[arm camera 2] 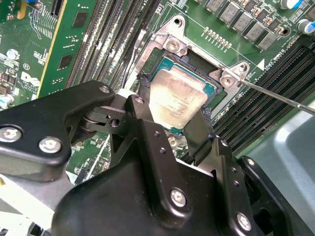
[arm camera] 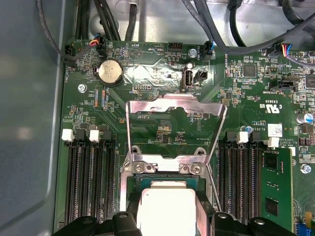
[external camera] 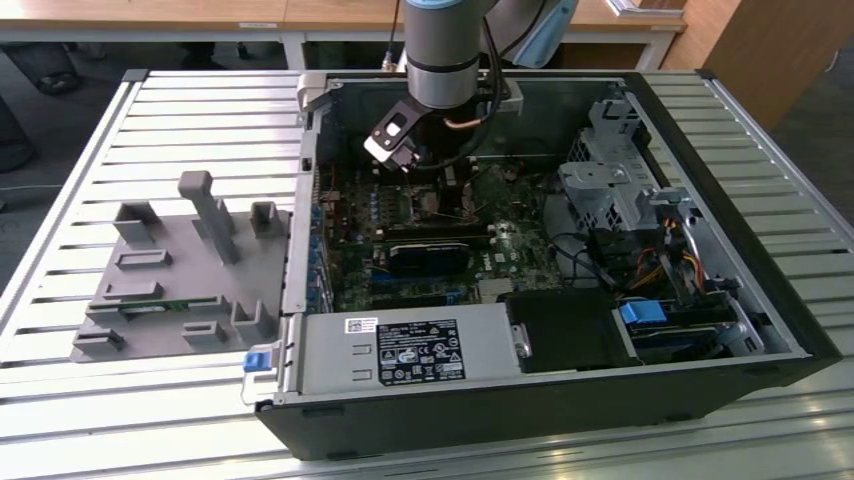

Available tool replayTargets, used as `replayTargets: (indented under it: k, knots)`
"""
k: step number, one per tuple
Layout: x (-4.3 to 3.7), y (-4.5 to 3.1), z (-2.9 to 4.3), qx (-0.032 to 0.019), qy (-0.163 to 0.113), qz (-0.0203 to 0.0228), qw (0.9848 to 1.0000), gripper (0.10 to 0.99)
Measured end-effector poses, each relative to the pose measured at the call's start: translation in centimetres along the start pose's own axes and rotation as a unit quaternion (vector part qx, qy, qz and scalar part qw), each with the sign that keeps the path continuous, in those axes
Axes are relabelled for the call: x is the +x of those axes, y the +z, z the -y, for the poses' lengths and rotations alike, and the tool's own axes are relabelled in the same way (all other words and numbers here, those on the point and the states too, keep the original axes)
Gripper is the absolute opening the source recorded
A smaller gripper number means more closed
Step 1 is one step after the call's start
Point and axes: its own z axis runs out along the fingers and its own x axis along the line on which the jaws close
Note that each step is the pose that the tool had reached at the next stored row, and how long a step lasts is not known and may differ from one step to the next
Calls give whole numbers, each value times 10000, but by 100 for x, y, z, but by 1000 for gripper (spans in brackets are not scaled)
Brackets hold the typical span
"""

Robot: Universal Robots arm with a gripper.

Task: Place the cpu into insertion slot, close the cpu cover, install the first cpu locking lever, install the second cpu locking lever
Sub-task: 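Place the cpu into insertion slot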

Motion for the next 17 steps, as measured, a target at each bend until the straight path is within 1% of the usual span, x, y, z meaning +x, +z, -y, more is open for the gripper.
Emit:
replayTargets:
  k: [8,9,14,17]
  knots:
    - [2,1,0,-1,0,-1,10000,537]
    - [1,0,0,0,0,0,10000,600]
    - [1,-3,0,1,0,1,10000,600]
    - [1,-27,-2,1,0,0,10000,600]
